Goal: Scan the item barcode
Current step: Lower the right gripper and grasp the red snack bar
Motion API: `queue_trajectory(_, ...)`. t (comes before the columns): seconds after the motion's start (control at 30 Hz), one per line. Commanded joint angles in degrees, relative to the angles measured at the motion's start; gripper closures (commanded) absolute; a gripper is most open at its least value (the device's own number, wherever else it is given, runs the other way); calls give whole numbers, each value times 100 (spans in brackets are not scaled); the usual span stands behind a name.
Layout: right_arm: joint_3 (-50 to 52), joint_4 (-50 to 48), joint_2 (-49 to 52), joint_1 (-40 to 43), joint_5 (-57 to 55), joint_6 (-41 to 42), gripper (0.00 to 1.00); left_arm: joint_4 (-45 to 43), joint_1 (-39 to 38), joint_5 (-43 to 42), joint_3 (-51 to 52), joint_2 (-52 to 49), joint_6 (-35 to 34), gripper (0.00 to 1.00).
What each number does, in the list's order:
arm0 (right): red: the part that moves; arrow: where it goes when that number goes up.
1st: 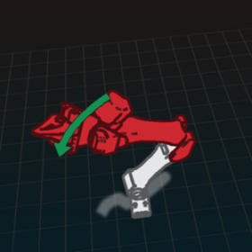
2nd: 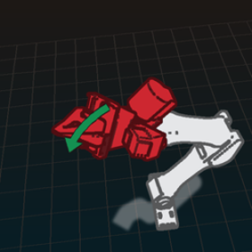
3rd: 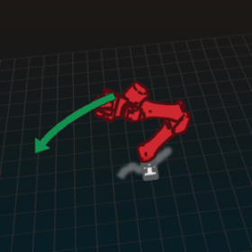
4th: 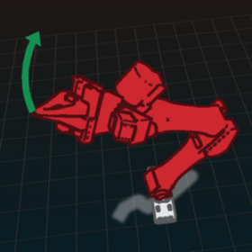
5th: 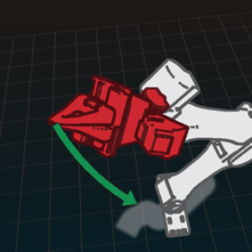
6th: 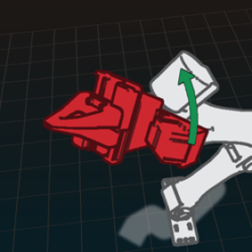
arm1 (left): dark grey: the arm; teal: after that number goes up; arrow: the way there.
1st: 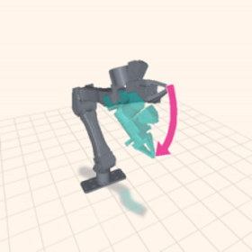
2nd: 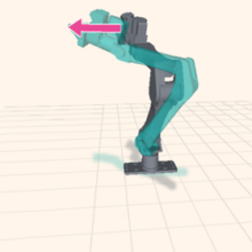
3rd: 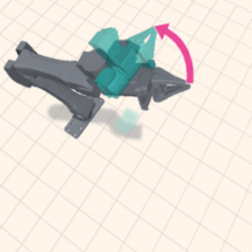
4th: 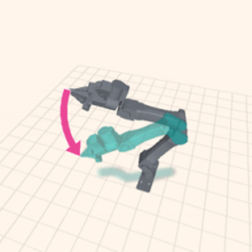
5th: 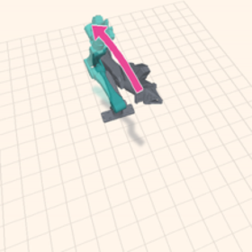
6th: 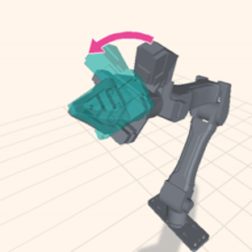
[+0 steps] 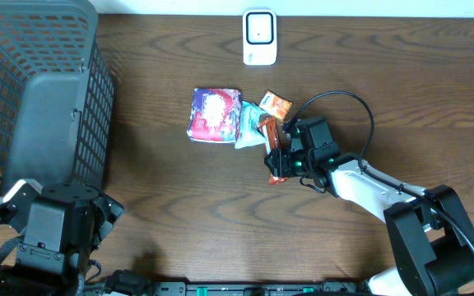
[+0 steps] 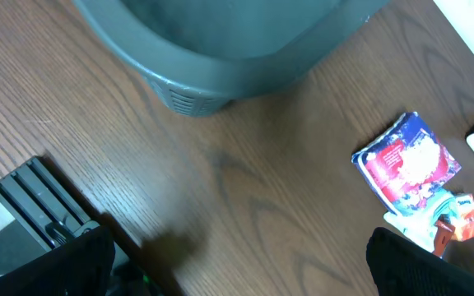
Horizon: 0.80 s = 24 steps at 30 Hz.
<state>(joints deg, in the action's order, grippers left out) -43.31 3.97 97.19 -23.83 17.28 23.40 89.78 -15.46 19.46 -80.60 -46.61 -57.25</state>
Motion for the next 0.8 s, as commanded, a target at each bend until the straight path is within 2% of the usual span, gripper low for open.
queue_trajectory(0.0, 66, -160, 44, 122, -90, 195, 44, 17, 9, 76, 20, -11, -92, 2)
queue_trajectory(0.33, 66, -546, 105, 356, -269, 245, 41, 17, 9, 74, 20, -11, -92, 2)
queue_trajectory(0.6, 66, -833, 688, 195, -162, 402, 41, 17, 9, 76, 20, -11, -92, 2)
queue_trajectory(0.63, 66, -885, 734, 208, -107, 446, 44, 17, 9, 76, 20, -11, -92, 2)
queue_trajectory(0.7, 66, -935, 752, 249, -20, 444, 56, 17, 9, 74, 20, -11, -92, 2)
queue_trajectory(0.73, 63, -938, 750, 280, -9, 446, 66, 17, 9, 76, 20, -11, -92, 2)
queue_trajectory(0.77, 61, -942, 750, 291, 7, 444, 67, 17, 9, 76, 20, -11, -92, 2)
